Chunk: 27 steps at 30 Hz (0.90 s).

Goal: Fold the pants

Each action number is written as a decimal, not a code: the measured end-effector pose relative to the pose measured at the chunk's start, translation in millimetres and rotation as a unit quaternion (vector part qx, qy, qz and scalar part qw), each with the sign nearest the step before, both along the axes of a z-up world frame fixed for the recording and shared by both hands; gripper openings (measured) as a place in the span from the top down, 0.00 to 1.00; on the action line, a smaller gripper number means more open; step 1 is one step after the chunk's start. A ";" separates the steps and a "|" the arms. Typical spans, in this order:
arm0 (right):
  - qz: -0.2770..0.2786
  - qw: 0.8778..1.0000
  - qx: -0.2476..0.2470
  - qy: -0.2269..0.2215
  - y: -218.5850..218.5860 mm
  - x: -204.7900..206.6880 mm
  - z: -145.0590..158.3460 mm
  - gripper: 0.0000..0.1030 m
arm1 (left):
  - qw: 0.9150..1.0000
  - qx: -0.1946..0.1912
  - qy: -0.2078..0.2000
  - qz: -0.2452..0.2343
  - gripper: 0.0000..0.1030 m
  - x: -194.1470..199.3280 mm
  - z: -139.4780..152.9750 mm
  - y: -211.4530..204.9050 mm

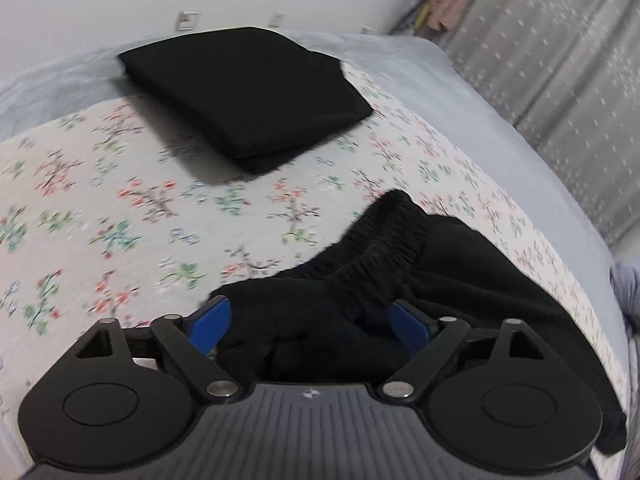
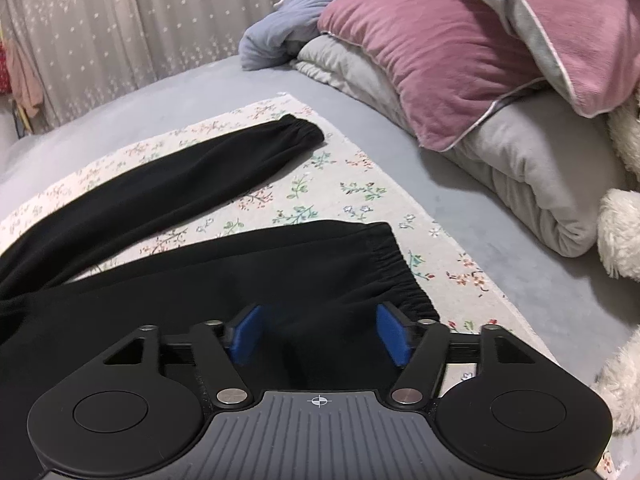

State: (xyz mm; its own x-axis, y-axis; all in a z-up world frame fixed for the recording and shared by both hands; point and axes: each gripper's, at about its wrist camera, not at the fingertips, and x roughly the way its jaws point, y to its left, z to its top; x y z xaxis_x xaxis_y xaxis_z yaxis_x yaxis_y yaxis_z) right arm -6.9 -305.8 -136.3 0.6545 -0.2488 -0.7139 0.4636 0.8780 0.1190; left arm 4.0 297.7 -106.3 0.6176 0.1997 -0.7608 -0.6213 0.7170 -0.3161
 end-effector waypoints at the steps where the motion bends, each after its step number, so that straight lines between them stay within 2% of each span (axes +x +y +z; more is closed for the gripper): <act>1: 0.003 1.000 0.000 0.003 -0.3 2.3 -1.3 0.35 | 1.000 0.002 0.004 -0.004 0.09 5.7 -2.3 -1.8; 2: 0.007 1.000 0.000 0.005 0.3 4.7 -2.8 0.34 | 1.000 0.003 0.009 -0.007 0.09 8.9 -3.4 -2.7; 5: 0.016 1.000 -0.004 0.011 3.2 10.6 -6.2 0.24 | 1.000 -0.002 0.009 -0.022 0.08 18.3 -6.4 -11.7; 10: 0.017 0.999 0.007 0.027 -1.3 21.3 -13.4 0.23 | 0.999 0.014 0.008 -0.032 0.04 44.0 1.7 -21.4; 14: 0.017 1.000 0.009 0.024 -5.2 29.1 -11.5 0.19 | 0.998 0.027 0.008 -0.056 0.00 87.2 4.7 -22.2; 17: 0.017 1.000 0.008 0.026 -7.5 35.1 -12.2 0.18 | 0.995 0.056 0.034 -0.079 0.00 132.2 -7.0 -24.7; 20: 0.015 0.999 0.008 0.026 -9.8 38.3 -13.2 0.18 | 0.990 0.060 0.071 -0.105 0.00 171.5 -33.1 -27.4; 22: 0.014 0.999 0.006 0.030 -10.5 40.3 -14.8 0.18 | 0.986 0.076 0.100 -0.108 0.01 192.5 -51.9 -32.4; 24: 0.013 0.999 0.004 0.035 -10.9 43.1 -15.8 0.18 | 0.979 0.121 0.121 -0.106 0.22 204.0 -62.5 -39.8; 26: 0.014 0.999 0.002 0.034 -11.6 45.0 -14.9 0.18 | 0.973 0.165 0.131 -0.098 0.49 209.2 -68.5 -47.8; 27: 0.015 0.999 0.000 0.034 -11.7 45.7 -14.4 0.18 | 0.972 0.170 0.123 -0.100 0.51 208.5 -68.5 -49.6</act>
